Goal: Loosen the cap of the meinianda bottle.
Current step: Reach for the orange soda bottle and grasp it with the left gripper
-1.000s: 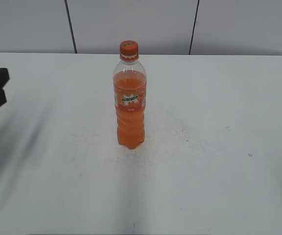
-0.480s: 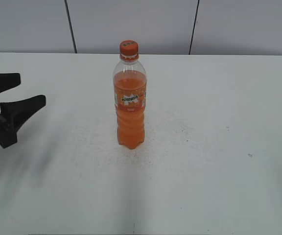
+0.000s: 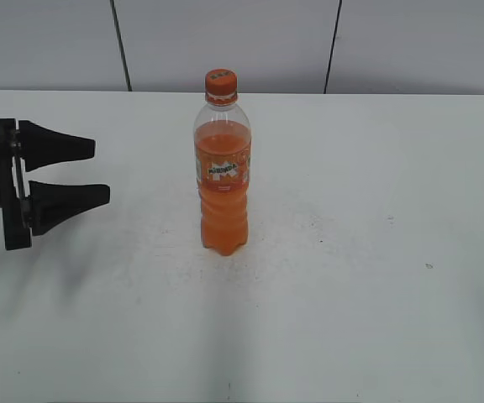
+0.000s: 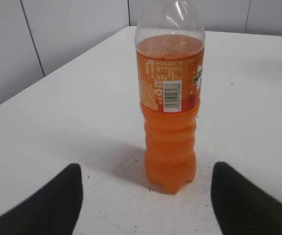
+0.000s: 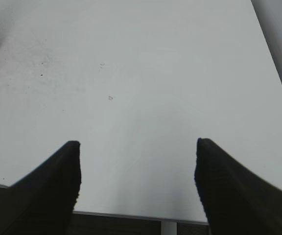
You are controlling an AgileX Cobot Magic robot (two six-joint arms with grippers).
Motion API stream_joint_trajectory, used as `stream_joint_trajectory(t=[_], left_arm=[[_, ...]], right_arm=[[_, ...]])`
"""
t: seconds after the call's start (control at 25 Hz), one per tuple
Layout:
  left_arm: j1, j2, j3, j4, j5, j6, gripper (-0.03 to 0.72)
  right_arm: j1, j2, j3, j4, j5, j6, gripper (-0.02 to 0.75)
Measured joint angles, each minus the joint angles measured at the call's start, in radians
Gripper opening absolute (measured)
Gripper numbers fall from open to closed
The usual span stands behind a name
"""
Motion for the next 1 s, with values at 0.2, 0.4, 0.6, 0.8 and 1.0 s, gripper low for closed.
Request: stream_joint_trajectory(t=[0.2, 0.4, 0.6, 0.8, 1.0], left_arm=[[-0.03, 0.086, -0.091, 0.022, -0.003, -0.034, 0.621], [-0.111, 0.191, -0.199, 0.042, -0.004, -0.074, 0.659], [-0.188, 0.266, -0.329, 0.067, -0.004, -0.139, 0.654], [-0.259, 0.32, -0.402, 0.072, -0.004, -0.18, 0.636], [-0.318, 0.373, -0.45, 0.076, -0.006, -0.202, 0.61]], right_arm=[[0.0, 0.0, 0.0, 0.0, 0.0, 0.0, 0.547], [0.0, 0.0, 0.0, 0.0, 0.0, 0.0, 0.547], [0.0, 0.0, 0.0, 0.0, 0.0, 0.0, 0.547], [0.0, 0.0, 0.0, 0.0, 0.0, 0.0, 0.547], [0.0, 0.0, 0.0, 0.0, 0.0, 0.0, 0.547]])
